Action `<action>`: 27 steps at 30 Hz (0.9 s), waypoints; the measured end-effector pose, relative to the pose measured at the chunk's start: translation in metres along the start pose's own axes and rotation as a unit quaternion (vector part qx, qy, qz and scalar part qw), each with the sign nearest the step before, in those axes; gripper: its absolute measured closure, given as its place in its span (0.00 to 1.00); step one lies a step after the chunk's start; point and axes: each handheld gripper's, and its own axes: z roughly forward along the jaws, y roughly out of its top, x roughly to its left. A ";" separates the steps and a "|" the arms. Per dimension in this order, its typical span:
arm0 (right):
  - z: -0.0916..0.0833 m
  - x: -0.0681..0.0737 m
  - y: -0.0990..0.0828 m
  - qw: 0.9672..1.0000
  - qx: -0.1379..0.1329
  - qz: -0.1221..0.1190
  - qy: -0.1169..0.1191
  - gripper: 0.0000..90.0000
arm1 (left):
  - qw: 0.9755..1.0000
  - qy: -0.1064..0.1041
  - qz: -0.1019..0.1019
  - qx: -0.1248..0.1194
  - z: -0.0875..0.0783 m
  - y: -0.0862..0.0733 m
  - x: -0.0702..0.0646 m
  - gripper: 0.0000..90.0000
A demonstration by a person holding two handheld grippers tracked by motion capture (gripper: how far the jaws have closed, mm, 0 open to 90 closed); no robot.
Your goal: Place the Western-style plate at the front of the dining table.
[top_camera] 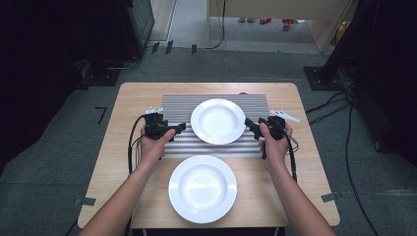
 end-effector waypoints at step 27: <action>-0.075 -0.030 -0.023 1.000 0.015 -0.023 -0.002 0.29 | 0.999 0.034 0.012 -0.023 -0.062 -0.038 0.012 0.13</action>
